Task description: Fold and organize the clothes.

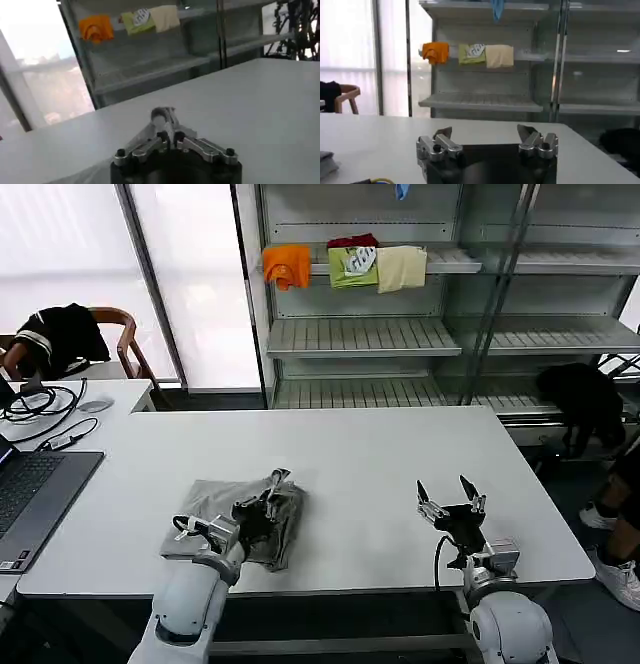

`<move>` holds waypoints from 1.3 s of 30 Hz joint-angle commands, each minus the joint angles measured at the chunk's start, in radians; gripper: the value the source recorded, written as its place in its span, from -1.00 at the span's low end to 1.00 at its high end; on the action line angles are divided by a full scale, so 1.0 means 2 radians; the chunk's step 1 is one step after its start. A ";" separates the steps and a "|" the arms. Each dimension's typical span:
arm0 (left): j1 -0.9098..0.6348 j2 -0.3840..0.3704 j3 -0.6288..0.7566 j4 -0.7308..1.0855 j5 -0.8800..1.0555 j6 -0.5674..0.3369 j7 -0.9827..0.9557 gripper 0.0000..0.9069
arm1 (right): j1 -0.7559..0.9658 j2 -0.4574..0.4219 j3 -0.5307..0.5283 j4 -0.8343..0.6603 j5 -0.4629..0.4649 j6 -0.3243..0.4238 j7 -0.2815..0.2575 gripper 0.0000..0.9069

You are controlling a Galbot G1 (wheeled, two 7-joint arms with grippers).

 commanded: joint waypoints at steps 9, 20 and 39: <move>-0.007 0.006 -0.056 -0.060 -0.186 -0.008 -0.054 1.00 | 0.006 0.014 -0.004 -0.001 -0.010 -0.004 0.000 1.00; 0.032 0.104 -0.226 0.069 -0.200 -0.068 -0.015 1.00 | 0.010 0.021 -0.009 -0.010 -0.019 -0.007 0.000 1.00; 0.039 0.075 -0.195 0.106 -0.148 -0.064 0.000 1.00 | 0.012 0.027 -0.007 -0.016 -0.026 -0.009 -0.002 1.00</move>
